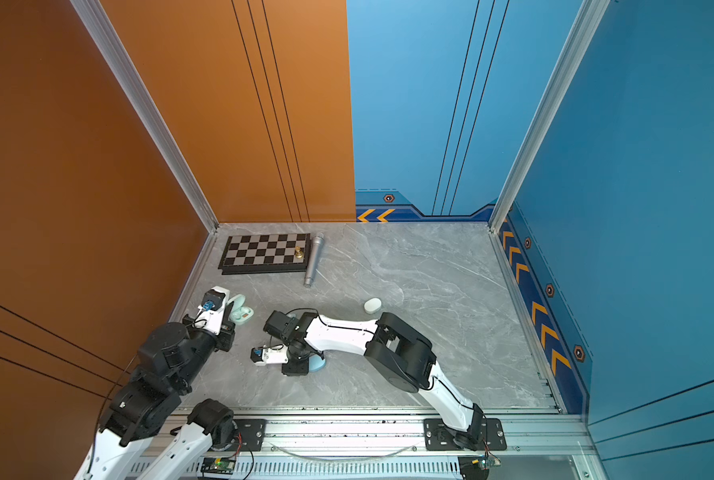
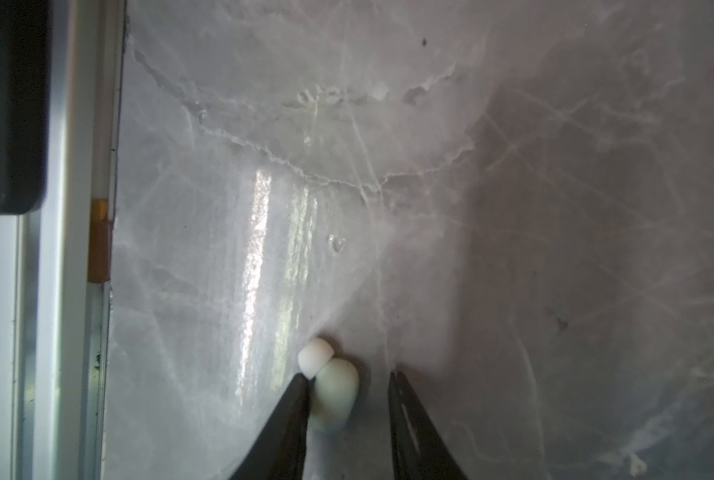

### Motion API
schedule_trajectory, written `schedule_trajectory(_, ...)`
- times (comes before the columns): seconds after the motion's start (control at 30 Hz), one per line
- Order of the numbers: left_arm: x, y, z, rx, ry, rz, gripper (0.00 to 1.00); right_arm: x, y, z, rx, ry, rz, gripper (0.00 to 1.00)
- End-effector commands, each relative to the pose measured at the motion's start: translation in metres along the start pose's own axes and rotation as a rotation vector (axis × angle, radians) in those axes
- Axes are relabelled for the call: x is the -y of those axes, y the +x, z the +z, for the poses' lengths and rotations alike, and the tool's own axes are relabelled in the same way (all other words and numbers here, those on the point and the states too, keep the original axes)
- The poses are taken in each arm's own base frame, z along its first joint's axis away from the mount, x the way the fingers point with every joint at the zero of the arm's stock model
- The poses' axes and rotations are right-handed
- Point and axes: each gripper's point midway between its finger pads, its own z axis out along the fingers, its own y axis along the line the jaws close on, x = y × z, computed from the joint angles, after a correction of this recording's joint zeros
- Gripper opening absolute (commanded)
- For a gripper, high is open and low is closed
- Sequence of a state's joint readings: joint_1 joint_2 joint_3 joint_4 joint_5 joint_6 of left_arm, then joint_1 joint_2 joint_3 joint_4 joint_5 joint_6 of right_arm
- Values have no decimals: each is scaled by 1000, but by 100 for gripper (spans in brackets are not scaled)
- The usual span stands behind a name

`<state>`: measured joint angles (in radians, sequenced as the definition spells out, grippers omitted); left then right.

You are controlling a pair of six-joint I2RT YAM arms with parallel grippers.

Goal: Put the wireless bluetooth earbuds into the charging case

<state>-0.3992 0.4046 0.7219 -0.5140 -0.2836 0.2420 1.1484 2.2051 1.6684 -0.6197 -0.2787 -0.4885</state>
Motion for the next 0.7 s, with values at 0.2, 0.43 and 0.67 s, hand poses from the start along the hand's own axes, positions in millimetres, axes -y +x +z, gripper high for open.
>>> schedule_trajectory(0.2, 0, -12, -3, 19, 21, -9, 0, -2, 19, 3, -81, 8, 6, 17)
schedule_trajectory(0.43, 4, -20, 2, 40, 40, -15, 0, 22, 5, -35, 16, 94, 76, 12)
schedule_trajectory(0.67, 22, -37, 23, 110, 116, -89, 0, 41, 23, -108, 96, 212, 158, 13)
